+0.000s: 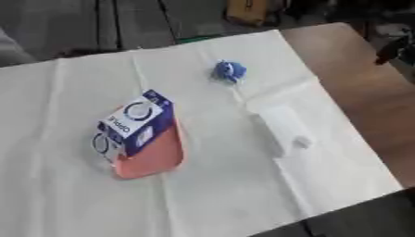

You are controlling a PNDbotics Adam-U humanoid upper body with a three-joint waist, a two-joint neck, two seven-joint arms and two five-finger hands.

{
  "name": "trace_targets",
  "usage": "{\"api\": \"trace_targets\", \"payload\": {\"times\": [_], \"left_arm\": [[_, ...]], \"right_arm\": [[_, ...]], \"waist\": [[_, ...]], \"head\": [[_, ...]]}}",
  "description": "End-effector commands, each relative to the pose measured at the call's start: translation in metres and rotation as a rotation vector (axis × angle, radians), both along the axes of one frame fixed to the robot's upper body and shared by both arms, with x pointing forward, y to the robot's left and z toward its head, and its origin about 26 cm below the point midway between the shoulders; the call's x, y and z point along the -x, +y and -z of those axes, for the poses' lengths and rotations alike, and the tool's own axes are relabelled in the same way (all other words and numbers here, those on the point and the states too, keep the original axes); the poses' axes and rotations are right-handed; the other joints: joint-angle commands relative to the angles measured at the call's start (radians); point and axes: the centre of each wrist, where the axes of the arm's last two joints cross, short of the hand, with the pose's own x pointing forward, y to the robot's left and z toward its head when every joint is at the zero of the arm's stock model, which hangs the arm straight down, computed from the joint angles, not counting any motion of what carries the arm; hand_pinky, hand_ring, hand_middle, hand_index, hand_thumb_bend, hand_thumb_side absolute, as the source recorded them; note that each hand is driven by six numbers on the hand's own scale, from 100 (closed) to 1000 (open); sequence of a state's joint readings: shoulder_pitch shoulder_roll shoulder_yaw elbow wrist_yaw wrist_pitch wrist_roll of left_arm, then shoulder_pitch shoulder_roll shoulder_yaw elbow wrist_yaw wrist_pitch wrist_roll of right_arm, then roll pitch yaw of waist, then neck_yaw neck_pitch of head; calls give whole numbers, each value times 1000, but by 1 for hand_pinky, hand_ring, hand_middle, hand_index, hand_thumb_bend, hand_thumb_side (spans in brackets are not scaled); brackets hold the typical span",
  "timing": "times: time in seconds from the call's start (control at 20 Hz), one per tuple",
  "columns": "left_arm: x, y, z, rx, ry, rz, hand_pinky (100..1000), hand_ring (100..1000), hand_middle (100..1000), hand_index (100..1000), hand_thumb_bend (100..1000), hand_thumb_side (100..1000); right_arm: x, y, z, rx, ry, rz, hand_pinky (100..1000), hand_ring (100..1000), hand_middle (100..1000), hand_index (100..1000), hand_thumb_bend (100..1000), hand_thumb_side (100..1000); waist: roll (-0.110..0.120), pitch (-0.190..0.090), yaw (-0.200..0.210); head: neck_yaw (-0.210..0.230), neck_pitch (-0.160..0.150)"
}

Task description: Pick up objects on the table and place them in the box.

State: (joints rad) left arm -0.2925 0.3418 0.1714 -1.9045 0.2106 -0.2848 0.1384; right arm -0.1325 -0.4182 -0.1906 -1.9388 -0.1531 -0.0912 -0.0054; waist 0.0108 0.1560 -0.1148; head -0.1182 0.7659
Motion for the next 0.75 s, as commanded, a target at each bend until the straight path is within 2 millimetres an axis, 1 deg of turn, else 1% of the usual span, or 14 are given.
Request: {"api": "trace_targets", "payload": {"times": [0.05,0.3,0.35,0.75], "left_arm": [[4,4,-8,-21,-28,-11,698,716,744,897,439,761],[5,5,-7,-35,-12,-27,696,712,745,900,419,774],[5,6,-7,-38,-8,-31,695,711,744,898,383,791],[7,7,-7,-46,13,-72,691,707,739,895,358,799]], "right_arm": [[1,-4,-11,37,-26,13,459,496,744,926,263,640],[1,-4,-12,39,-29,12,459,496,743,926,263,640],[1,-4,-12,39,-29,12,459,496,744,926,263,640],[1,-4,-12,39,-28,12,459,496,744,927,262,639]], "waist": [[1,-9,1],[0,-8,1],[0,-8,2],[0,-9,4]], "head": [[1,4],[-5,4],[-3,4],[-4,4]]}}
